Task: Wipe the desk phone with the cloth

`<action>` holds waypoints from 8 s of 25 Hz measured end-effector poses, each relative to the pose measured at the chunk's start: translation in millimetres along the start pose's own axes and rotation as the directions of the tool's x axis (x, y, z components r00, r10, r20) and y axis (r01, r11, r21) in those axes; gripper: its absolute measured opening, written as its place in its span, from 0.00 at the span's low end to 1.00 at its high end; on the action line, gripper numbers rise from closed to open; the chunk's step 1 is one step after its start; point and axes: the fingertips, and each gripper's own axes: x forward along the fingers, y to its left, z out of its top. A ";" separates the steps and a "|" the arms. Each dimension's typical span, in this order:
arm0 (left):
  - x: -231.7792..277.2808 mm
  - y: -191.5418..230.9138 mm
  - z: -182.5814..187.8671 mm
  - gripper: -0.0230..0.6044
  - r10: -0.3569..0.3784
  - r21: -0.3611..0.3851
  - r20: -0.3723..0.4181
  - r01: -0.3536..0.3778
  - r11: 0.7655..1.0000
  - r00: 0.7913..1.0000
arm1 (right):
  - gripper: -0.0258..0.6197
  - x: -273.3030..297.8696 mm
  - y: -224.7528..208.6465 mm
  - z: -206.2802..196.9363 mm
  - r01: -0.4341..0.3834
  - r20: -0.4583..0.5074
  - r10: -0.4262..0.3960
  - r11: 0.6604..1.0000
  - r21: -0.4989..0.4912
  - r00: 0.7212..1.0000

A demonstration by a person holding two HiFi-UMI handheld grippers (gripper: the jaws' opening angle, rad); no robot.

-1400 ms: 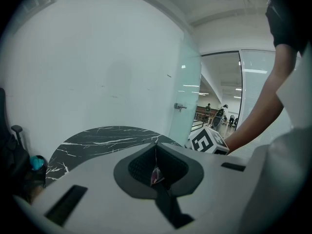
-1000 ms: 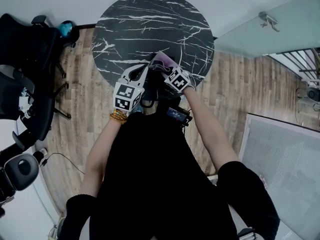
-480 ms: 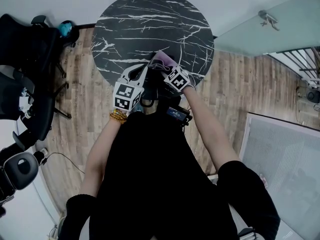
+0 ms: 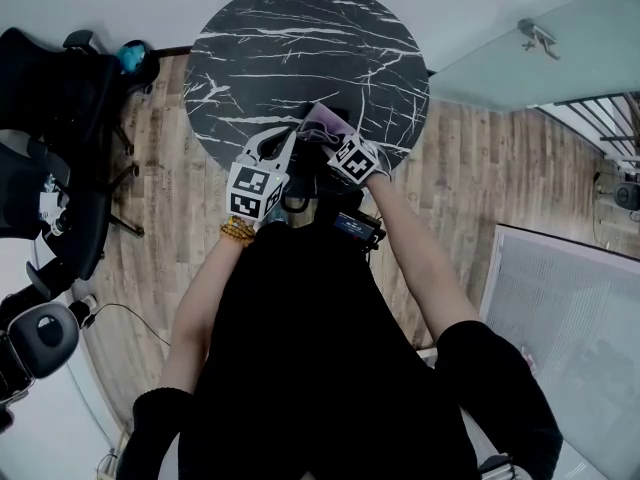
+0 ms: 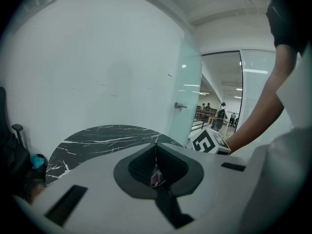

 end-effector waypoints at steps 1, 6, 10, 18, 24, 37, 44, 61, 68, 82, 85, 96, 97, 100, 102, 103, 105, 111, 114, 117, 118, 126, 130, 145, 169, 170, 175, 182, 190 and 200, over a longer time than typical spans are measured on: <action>-0.1 -0.2 -0.5 0.06 0.000 0.000 -0.001 0.000 1.000 1.000 | 0.12 0.6 2.5 -1.4 -0.005 -0.002 0.005 1.000 -0.001 1.000; 0.2 -0.5 -1.0 0.06 -0.001 -0.001 -0.004 0.001 1.000 1.000 | 0.12 1.7 12.2 -5.8 -0.026 -0.004 0.026 1.000 -0.005 1.000; 0.5 -0.9 -2.7 0.06 0.000 -0.002 -0.010 0.000 1.000 1.000 | 0.12 2.2 16.3 -7.3 -0.033 -0.001 0.033 0.999 0.001 0.999; 0.3 0.5 -3.2 0.06 0.000 -0.003 -0.013 0.000 1.000 1.000 | 0.12 4.6 23.7 -10.3 -0.046 -0.001 0.046 0.999 0.005 0.999; -0.7 -0.5 -4.7 0.06 -0.001 -0.005 -0.013 0.001 1.000 1.000 | 0.12 6.3 33.0 -15.8 -0.063 -0.012 0.063 0.998 0.008 0.998; -1.3 -0.7 -5.9 0.06 0.000 0.000 -0.021 0.000 1.000 1.000 | 0.12 8.6 46.5 -21.9 -0.129 -0.041 0.129 0.992 -0.002 0.991; -0.1 -3.3 -7.7 0.06 -0.007 0.003 -0.029 0.007 1.000 1.000 | 0.12 11.0 55.2 -27.3 -0.182 -0.073 0.180 0.983 -0.015 0.981; -3.4 -3.3 -12.2 0.06 0.001 -0.003 -0.033 -0.001 1.000 0.999 | 0.12 19.5 69.3 -38.1 -0.230 -0.103 0.226 0.973 -0.020 0.969; -5.9 -4.3 -14.4 0.06 0.009 -0.009 -0.035 -0.010 1.000 0.999 | 0.12 15.8 74.1 -36.8 -0.247 -0.104 0.246 0.969 0.004 0.964; -7.8 -7.2 -21.3 0.06 0.024 -0.021 -0.048 -0.025 0.999 0.999 | 0.12 19.8 77.5 -38.6 -0.285 -0.107 0.303 0.946 0.157 0.947; -8.1 -7.3 -19.5 0.06 0.025 -0.021 -0.045 -0.026 0.999 0.999 | 0.12 14.4 83.4 -38.1 -0.361 -0.071 0.386 0.903 0.233 0.920; -7.8 -5.9 -18.3 0.06 0.020 -0.030 -0.036 -0.021 0.999 0.999 | 0.13 -43.4 2.2 5.2 -0.320 0.142 0.302 0.939 0.126 0.943; -7.1 -7.2 -17.8 0.06 0.016 -0.028 -0.035 -0.017 0.999 0.999 | 0.13 -49.6 -16.7 15.0 -0.252 0.167 0.232 0.961 0.111 0.958; -5.1 -12.0 -15.8 0.06 0.007 -0.023 -0.034 -0.008 1.000 0.999 | 0.13 -74.3 -68.3 43.9 0.017 0.223 -0.020 1.000 0.013 0.975; -3.8 -13.9 -15.1 0.06 0.004 -0.021 -0.035 -0.005 1.000 0.999 | 0.13 -93.0 -91.8 60.7 0.208 0.265 -0.186 0.976 -0.058 0.946; -3.3 -14.0 -15.3 0.06 0.004 -0.020 -0.036 -0.005 1.000 0.999 | 0.13 -100.5 -99.4 66.8 0.290 0.284 -0.255 0.953 -0.088 0.924; -2.3 -13.0 -16.2 0.06 0.007 -0.021 -0.038 -0.008 1.000 0.999 | 0.13 -104.8 -104.3 70.8 0.390 0.299 -0.337 0.910 -0.139 0.893; -4.2 -13.3 -18.1 0.06 0.010 -0.031 -0.045 -0.011 0.999 0.999 | 0.13 -42.6 -58.0 18.6 0.234 0.098 -0.220 0.954 -0.186 0.971; -3.2 -12.5 -18.2 0.06 0.010 -0.033 -0.047 -0.011 0.999 0.999 | 0.13 -24.9 -44.3 -3.1 0.159 0.018 -0.158 0.976 -0.148 0.987; -2.9 -10.2 -21.2 0.06 0.010 -0.034 -0.054 -0.011 0.999 0.999 | 0.13 -22.1 -41.4 -9.6 0.119 0.001 -0.120 0.986 -0.118 0.993; -2.9 -8.7 -22.1 0.06 0.011 -0.035 -0.055 -0.013 0.999 0.998 | 0.13 -21.3 -41.3 -9.3 0.107 0.000 -0.108 0.989 -0.105 0.994; -0.2 -8.9 -23.6 0.06 -0.003 -0.034 -0.062 0.001 0.999 0.998 | 0.13 -14.0 -37.4 -13.7 0.016 -0.008 -0.016 1.000 -0.003 1.000; 0.7 -7.6 -26.1 0.06 -0.007 -0.042 -0.068 0.004 0.999 0.998 | 0.13 -12.5 -32.5 -14.5 0.003 -0.017 -0.003 1.000 -0.005 1.000; 4.6 -10.4 -24.0 0.06 -0.028 -0.035 -0.065 0.025 0.999 0.998 | 0.13 -10.3 -8.8 -23.0 -0.011 -0.022 0.012 0.999 0.048 1.000; 5.9 -5.6 -21.1 0.06 -0.027 -0.046 -0.054 0.024 0.999 0.998 | 0.12 2.6 29.2 -45.9 -0.077 -0.038 0.079 0.996 0.049 0.996; 6.2 -5.4 -21.1 0.06 -0.028 -0.046 -0.055 0.025 0.999 0.998 | 0.12 2.5 29.9 -46.7 -0.079 -0.041 0.081 0.996 0.052 0.996; 7.1 -3.5 -20.4 0.06 -0.030 -0.047 -0.057 0.027 0.999 0.998 | 0.12 4.2 37.4 -50.9 -0.094 -0.042 0.098 0.992 0.083 0.994; 8.9 -1.7 -23.1 0.06 -0.033 -0.048 -0.063 0.030 0.998 0.997 | 0.12 2.5 44.2 -55.2 -0.135 -0.065 0.141 0.986 0.096 0.988; 7.4 1.1 -27.7 0.06 -0.030 -0.054 -0.074 0.026 0.998 0.997 | 0.12 2.0 51.9 -55.3 -0.174 -0.053 0.180 0.979 0.107 0.982; 5.7 -0.9 -29.2 0.06 -0.029 -0.049 -0.079 0.025 0.998 0.996 | 0.12 3.5 62.0 -59.2 -0.199 -0.056 0.206 0.973 0.116 0.977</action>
